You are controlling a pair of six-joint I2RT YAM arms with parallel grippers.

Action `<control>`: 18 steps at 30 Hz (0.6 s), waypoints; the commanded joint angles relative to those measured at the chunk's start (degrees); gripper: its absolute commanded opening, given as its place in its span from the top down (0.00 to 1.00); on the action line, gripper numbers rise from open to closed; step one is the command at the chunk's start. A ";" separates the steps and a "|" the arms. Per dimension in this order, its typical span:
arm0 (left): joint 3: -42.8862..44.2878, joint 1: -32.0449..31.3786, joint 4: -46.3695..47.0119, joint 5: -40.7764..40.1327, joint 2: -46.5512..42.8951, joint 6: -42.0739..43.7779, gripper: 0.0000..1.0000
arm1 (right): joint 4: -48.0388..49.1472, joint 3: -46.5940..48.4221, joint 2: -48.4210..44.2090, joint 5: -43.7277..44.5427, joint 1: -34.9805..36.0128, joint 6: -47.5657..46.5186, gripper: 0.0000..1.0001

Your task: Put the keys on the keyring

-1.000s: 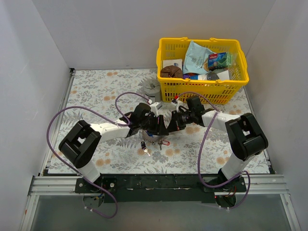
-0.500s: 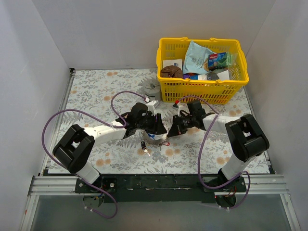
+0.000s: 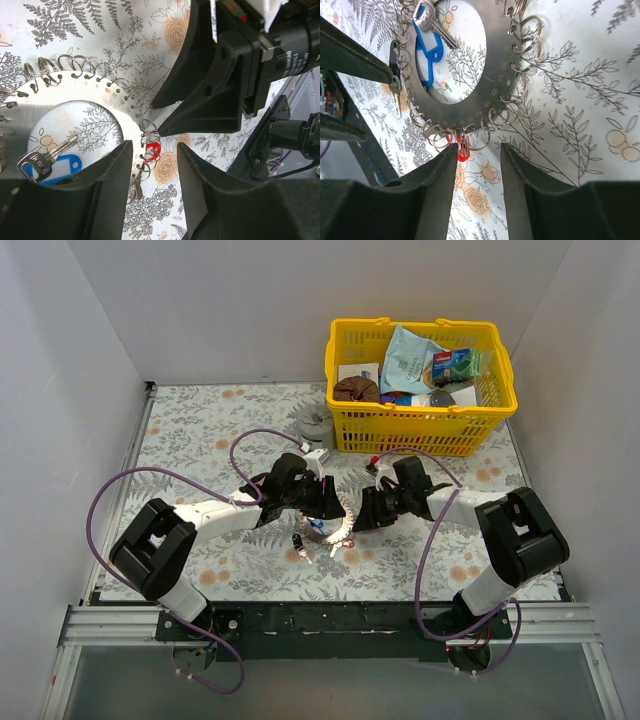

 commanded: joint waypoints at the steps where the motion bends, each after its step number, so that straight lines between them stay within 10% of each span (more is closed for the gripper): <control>1: 0.50 0.32 -0.23 0.24 -1.23 0.95 0.60 | -1.75 0.11 -4.02 5.69 -0.68 -0.27 0.51; 18: 1.29 0.32 -0.05 1.20 1.14 0.78 0.60 | -4.22 -0.15 -6.75 2.37 -0.42 -0.01 0.58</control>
